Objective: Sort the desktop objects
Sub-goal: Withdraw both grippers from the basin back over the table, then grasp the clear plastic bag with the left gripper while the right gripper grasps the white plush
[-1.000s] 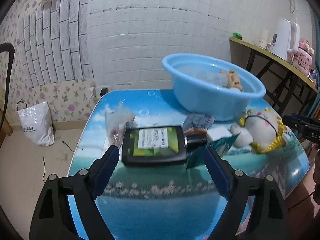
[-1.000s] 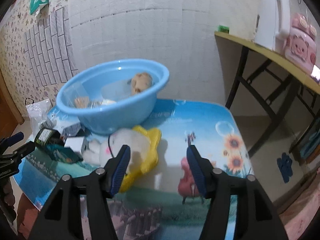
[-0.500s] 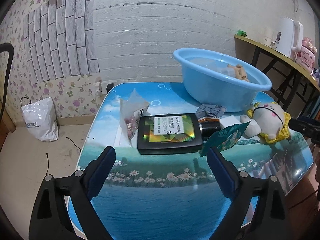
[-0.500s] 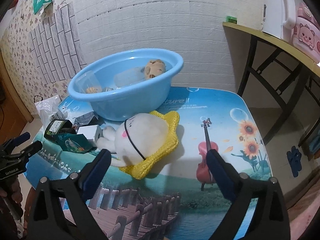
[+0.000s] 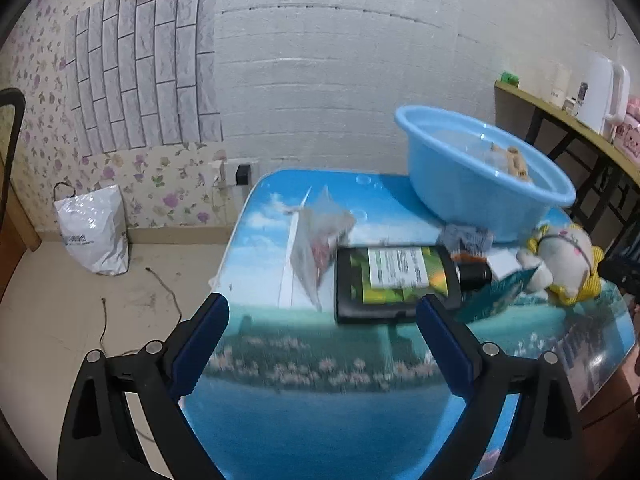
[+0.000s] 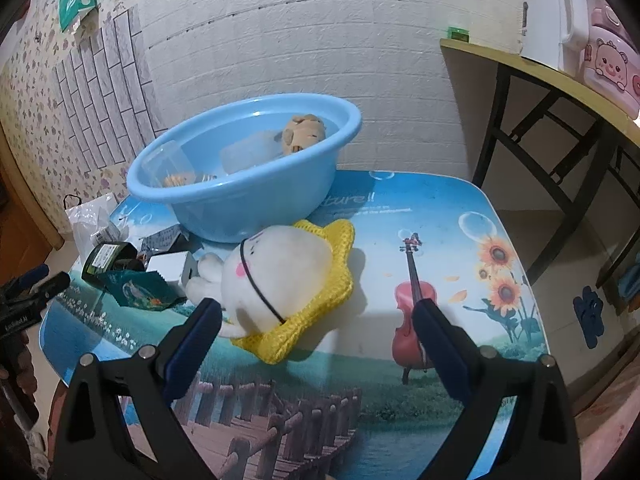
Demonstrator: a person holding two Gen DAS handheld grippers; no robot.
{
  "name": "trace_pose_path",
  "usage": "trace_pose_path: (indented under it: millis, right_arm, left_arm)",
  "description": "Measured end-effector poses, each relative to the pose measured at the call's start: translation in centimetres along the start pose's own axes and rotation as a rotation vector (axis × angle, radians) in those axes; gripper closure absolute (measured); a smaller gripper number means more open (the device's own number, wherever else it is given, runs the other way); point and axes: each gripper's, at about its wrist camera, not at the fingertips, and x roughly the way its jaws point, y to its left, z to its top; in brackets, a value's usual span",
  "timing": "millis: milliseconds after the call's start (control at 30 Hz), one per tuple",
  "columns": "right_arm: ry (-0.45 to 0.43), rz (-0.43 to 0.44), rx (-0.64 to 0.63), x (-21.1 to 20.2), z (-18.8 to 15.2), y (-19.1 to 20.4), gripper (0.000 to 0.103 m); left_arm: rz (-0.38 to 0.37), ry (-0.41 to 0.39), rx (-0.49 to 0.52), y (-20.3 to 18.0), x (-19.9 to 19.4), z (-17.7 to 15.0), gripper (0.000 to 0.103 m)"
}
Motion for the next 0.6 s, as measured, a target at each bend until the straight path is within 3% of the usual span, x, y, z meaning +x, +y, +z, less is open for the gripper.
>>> trace_pose_path:
  millis: [200, 333, 500, 600]
  right_arm:
    - [-0.001, -0.003, -0.003, 0.3, 0.4, 0.3, 0.005]
    - [0.012, -0.018, 0.0, 0.8, 0.6, 0.3, 0.005]
    - [0.025, -0.022, 0.009, 1.5, 0.8, 0.3, 0.005]
    - [0.04, -0.013, 0.005, 1.9, 0.8, 0.6, 0.005]
  left_arm:
    - [-0.022, -0.016, -0.038, 2.1, 1.4, 2.2, 0.008]
    - [-0.084, 0.001, -0.075, 3.0, 3.1, 3.0, 0.01]
    - [-0.12, 0.021, -0.049, 2.8, 4.8, 3.4, 0.014]
    - [-0.158, 0.037, -0.026, 2.3, 5.7, 3.6, 0.034]
